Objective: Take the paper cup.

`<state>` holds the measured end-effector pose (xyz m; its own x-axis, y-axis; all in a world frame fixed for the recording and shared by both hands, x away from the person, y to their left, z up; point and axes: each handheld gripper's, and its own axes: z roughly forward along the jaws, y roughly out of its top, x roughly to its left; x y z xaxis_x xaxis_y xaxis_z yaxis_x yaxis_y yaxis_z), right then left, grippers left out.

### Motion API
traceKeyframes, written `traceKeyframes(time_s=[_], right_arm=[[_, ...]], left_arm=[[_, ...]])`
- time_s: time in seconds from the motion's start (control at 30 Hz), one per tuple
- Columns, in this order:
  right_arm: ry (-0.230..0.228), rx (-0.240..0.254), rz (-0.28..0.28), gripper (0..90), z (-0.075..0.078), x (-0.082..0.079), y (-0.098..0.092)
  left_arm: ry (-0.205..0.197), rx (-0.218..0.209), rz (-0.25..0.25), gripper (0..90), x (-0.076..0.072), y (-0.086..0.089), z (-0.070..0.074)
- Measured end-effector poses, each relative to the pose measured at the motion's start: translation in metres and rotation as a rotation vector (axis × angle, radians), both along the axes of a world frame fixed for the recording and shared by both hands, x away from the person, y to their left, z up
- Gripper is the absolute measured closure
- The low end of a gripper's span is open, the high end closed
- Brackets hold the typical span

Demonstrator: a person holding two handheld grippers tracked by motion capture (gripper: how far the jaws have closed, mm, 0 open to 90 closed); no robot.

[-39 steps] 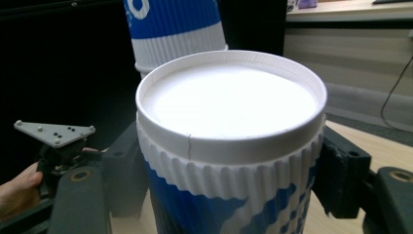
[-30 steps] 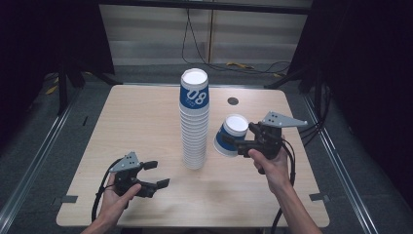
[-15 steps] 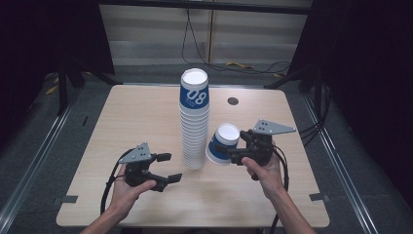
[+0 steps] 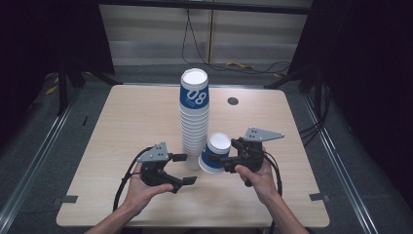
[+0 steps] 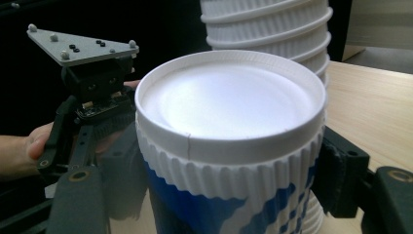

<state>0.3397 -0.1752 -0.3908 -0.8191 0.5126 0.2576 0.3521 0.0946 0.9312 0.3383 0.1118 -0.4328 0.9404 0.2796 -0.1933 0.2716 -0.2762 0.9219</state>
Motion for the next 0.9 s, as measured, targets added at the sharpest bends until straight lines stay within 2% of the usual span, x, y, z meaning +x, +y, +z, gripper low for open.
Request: traceKeyframes(time_s=[0.13,0.23,0.4,0.6,0.73,0.9], right_arm=[[0.013,-0.004,0.005,26.9,-0.007,0.000,0.003],[0.014,0.007,-0.023,26.8,-0.013,0.001,0.003],[0.040,0.004,0.006,26.9,-0.022,-0.001,0.006],[0.089,0.071,0.067,27.0,-0.025,-0.002,0.012],[0.102,0.081,0.085,27.1,-0.026,-0.003,0.016],[0.110,0.073,0.103,27.2,-0.028,-0.005,0.022]], left_arm=[[0.003,-0.003,-0.009,16.1,-0.001,0.000,-0.002],[0.010,0.006,-0.013,15.8,-0.001,-0.002,-0.004],[0.019,0.003,-0.021,15.8,-0.002,0.000,-0.005],[0.026,-0.015,-0.037,16.4,-0.004,-0.001,-0.007],[0.039,-0.025,-0.041,15.6,-0.004,-0.003,-0.010],[0.036,-0.014,-0.049,15.6,-0.004,-0.006,-0.014]])
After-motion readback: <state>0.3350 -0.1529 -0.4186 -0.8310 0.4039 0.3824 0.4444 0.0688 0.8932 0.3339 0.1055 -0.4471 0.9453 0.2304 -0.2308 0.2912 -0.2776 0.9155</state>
